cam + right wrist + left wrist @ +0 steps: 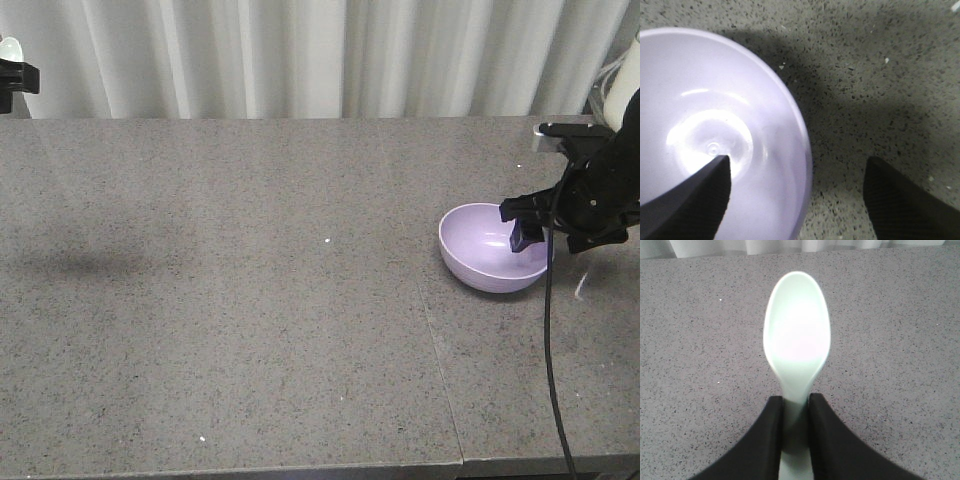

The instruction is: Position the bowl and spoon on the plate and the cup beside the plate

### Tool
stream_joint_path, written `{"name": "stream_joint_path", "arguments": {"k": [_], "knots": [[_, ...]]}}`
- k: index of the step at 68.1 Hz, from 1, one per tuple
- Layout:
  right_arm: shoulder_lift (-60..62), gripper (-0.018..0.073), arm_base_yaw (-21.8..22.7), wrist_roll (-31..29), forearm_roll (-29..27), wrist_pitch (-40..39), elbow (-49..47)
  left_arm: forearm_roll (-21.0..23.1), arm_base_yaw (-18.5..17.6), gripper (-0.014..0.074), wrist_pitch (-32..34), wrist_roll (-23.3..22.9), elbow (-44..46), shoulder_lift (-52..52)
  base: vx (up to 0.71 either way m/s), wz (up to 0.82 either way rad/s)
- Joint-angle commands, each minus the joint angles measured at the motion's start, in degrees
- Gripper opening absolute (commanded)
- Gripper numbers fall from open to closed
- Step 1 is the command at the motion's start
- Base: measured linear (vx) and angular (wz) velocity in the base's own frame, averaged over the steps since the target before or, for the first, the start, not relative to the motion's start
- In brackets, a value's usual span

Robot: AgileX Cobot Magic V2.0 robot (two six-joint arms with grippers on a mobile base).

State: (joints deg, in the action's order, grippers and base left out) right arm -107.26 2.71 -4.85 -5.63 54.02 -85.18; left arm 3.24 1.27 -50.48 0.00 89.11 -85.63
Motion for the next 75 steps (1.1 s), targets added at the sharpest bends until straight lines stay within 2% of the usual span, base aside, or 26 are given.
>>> {"name": "stream_joint_path", "arguments": {"k": [1, 9, 19, 33, 51, 75], "knots": [[1.4, 0.045, 0.4, -0.2, 0.0, -4.2, -1.9, 0.6, -0.4, 0.0003, 3.3, -0.4, 1.8, 2.5, 0.0, 0.0], [-0.3, 0.0296, 0.4, -0.3, 0.0, -5.7, -1.9, 0.2, -0.4, 0.0003, 3.0, -0.4, 1.8, 2.5, 0.0, 0.0], [-0.9, -0.0018, 0.4, -1.0, 0.2, -6.9, -2.0, 0.0, -0.4, 0.0003, 2.6, -0.4, 1.8, 2.5, 0.0, 0.0], [3.6, -0.0011, 0.4, -3.5, -2.5, -4.9, -5.4, 0.1, -0.4, 0.0003, 2.1, -0.4, 1.8, 2.6, 0.0, 0.0], [15.3, -0.0011, 0.4, -3.5, -3.1, -1.6, -12.1, 0.1, -0.4, 0.0003, 2.0, -0.4, 1.8, 2.6, 0.0, 0.0], [29.1, -0.0011, 0.4, -3.1, -3.9, -1.3, -12.6, 0.2, -0.4, 0.0003, 2.4, -0.4, 1.8, 2.6, 0.0, 0.0]]}}
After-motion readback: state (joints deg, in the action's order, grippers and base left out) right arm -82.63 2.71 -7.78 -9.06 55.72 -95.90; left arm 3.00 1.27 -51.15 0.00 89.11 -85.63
